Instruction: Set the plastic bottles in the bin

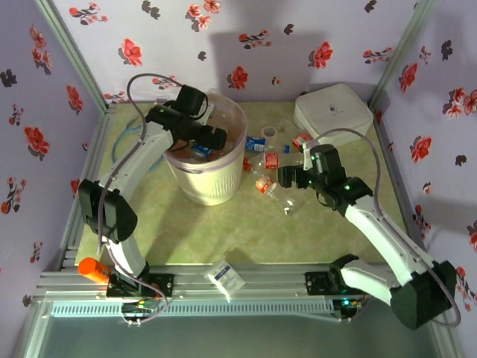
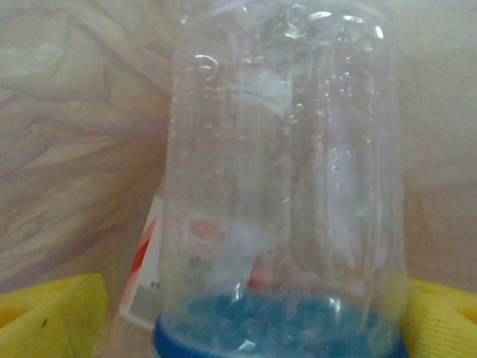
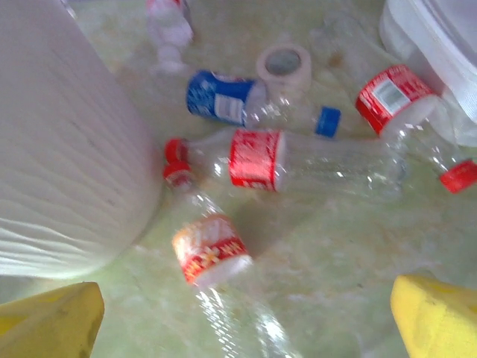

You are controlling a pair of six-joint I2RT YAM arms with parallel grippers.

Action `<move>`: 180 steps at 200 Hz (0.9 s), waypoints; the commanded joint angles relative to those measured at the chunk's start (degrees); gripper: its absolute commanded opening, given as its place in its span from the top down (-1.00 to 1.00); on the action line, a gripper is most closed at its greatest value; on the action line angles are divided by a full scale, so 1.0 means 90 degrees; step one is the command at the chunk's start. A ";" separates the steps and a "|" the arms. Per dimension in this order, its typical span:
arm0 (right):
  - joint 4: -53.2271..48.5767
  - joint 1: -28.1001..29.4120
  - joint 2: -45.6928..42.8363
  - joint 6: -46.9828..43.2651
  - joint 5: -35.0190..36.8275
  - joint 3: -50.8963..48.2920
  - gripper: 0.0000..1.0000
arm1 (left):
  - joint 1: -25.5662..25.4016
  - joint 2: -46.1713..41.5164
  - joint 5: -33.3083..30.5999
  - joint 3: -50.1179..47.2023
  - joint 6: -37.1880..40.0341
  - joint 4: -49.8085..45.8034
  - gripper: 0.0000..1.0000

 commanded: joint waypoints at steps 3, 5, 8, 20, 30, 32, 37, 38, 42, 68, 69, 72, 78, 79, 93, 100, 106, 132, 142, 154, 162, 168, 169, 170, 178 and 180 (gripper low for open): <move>-0.0890 0.0050 0.0698 -0.0778 0.0008 0.0336 -0.94 | -0.0032 -0.0642 -0.0100 0.0146 -0.0067 -0.0204 -0.87; -0.0936 0.0070 0.0760 -0.0794 0.0005 0.0355 -0.93 | -0.0032 -0.0671 -0.0100 0.0143 -0.0083 -0.0203 -0.87; -0.0989 0.0105 0.0851 -0.0845 0.0016 0.0381 -0.93 | -0.0040 -0.0711 -0.0100 0.0142 -0.0090 -0.0203 -0.87; -0.1103 0.0269 0.1203 -0.0936 0.0071 0.0453 -0.89 | -0.0033 -0.0858 -0.0098 0.0145 -0.0136 -0.0210 -0.85; -0.1159 0.0358 0.1467 -0.1006 0.0072 0.0502 -0.87 | -0.0033 -0.0960 -0.0100 0.0151 -0.0157 -0.0222 -0.84; -0.1171 0.0381 0.1518 -0.1010 0.0075 0.0514 -0.87 | -0.0033 -0.0978 -0.0100 0.0156 -0.0160 -0.0223 -0.83; -0.1187 0.0412 0.1638 -0.1022 0.0081 0.0549 -0.86 | -0.0033 -0.1013 -0.0100 0.0159 -0.0168 -0.0237 -0.83; -0.1191 0.0416 0.1665 -0.1028 0.0082 0.0553 -0.85 | -0.0033 -0.1025 -0.0100 0.0160 -0.0168 -0.0239 -0.83; -0.1195 0.0430 0.1753 -0.1038 0.0073 0.0563 -0.85 | -0.0033 -0.1051 -0.0100 0.0166 -0.0171 -0.0249 -0.82; -0.1240 0.0499 0.2282 -0.1128 0.0017 0.0666 -0.81 | -0.0033 -0.1177 -0.0100 0.0210 -0.0210 -0.0354 -0.80; -0.1232 0.0499 0.2299 -0.1130 0.0016 0.0665 -0.81 | -0.0033 -0.1185 -0.0100 0.0210 -0.0213 -0.0352 -0.80; -0.1210 0.0499 0.2345 -0.1138 0.0014 0.0657 -0.81 | -0.0037 -0.1204 -0.0098 0.0210 -0.0216 -0.0351 -0.80; -0.1156 0.0499 0.2438 -0.1141 0.0022 0.0637 -0.80 | -0.0035 -0.1248 -0.0100 0.0194 -0.0240 -0.0335 -0.80; -0.1146 0.0499 0.2456 -0.1141 0.0023 0.0636 -0.80 | -0.0034 -0.1259 -0.0100 0.0188 -0.0248 -0.0328 -0.79; -0.0992 0.0499 0.2664 -0.1151 0.0011 0.0576 -0.78 | -0.0033 -0.1378 -0.0090 0.0116 -0.0280 -0.0249 -0.79; -0.0938 0.0498 0.2775 -0.1151 -0.0038 0.0559 -0.77 | -0.0038 -0.1420 -0.0090 0.0061 -0.0290 -0.0202 -0.78; -0.0909 0.0499 0.2839 -0.1134 -0.0068 0.0551 -0.76 | -0.0033 -0.1450 -0.0100 0.0016 -0.0305 -0.0161 -0.77; -0.0834 0.0509 0.2995 -0.1109 -0.0152 0.0501 -0.64 | -0.0033 -0.1394 -0.0091 -0.0201 -0.0410 -0.0037 -0.65; -0.0815 0.0514 0.2978 -0.1102 -0.0139 0.0463 -0.55 | -0.0035 -0.1345 -0.0089 -0.0274 -0.0431 -0.0037 -0.57; -0.0788 0.0509 0.2945 -0.1093 -0.0116 0.0396 -0.52 | -0.0033 -0.1303 -0.0036 -0.0429 -0.0481 0.0278 -0.47; -0.0775 0.0512 0.2927 -0.1092 -0.0103 0.0358 -0.51 | -0.0039 -0.1243 0.0062 -0.0504 -0.0535 0.0422 -0.40; -0.0775 0.0509 0.2921 -0.1083 -0.0113 0.0335 -0.50 | -0.0043 -0.1181 0.0134 -0.0538 -0.0557 0.0505 -0.36; -0.0775 0.0509 0.2921 -0.1083 -0.0113 0.0328 -0.49 | -0.0047 -0.1172 0.0144 -0.0540 -0.0562 0.0512 -0.35; -0.0775 0.0509 0.2922 -0.1082 -0.0113 0.0325 -0.49 | -0.0050 -0.1168 0.0149 -0.0541 -0.0565 0.0521 -0.34; -0.0766 0.0509 0.2914 -0.1059 -0.0123 0.0289 -0.42 | -0.0080 -0.1063 0.0173 -0.0557 -0.0587 0.0598 -0.28; -0.0761 0.0509 0.2915 -0.1050 -0.0123 0.0279 -0.42 | -0.0089 -0.1033 0.0178 -0.0560 -0.0595 0.0610 -0.26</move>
